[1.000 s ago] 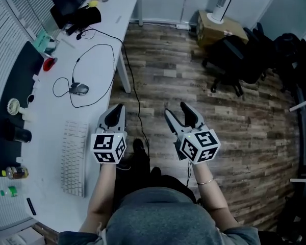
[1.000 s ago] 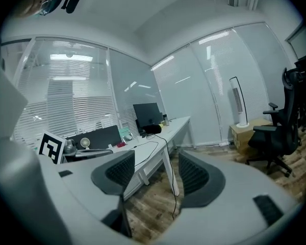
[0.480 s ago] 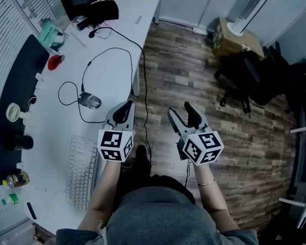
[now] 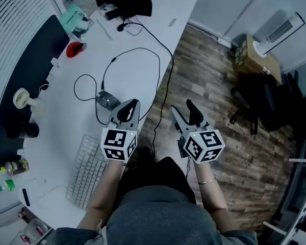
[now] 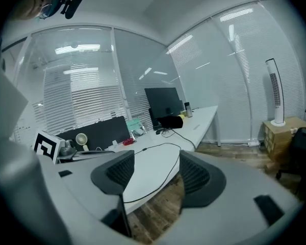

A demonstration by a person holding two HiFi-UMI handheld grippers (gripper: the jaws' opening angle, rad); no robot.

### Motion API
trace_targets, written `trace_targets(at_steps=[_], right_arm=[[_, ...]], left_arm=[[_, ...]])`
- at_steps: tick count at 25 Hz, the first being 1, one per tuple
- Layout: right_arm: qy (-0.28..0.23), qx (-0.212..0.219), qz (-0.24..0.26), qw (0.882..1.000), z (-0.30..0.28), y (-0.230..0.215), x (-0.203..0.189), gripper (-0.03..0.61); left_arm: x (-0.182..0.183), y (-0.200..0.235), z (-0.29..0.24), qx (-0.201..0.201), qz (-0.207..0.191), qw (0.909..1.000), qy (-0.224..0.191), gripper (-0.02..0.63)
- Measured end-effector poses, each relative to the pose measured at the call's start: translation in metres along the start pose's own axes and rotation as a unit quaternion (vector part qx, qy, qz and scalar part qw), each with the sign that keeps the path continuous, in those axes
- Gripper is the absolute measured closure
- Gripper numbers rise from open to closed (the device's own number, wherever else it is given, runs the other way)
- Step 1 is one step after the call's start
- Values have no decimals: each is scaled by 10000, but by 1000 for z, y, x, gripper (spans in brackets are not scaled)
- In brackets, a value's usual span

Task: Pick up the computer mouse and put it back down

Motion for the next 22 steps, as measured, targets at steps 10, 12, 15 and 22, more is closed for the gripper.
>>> trace_targets(at_steps=[10,12,15,22], right_arm=[[739,1207,465,9888,-85,30,14,316],[912,1508,606,9825,-102,39,15,318],[1185,1959,850,9697,-127,54,16,318],[1785,2795,1177,9360,-166,82,3,318]], left_arm=[[-7,45,26,1413,368,9892,88,578],[-8,51,34,1772,463,9830,124,578],[-10,58,47,2324,585,9707,190,578],[-15,59,81,3456,820,9341,352,578]])
Point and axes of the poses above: the fingertips, and each gripper's own axes: z backward along the fingers, y to its left, x out of its top, the point moved 8 cm from there along z, backward along the fingers, and after that the axes turned 12 degrees about -z, right-handed, at the moved point
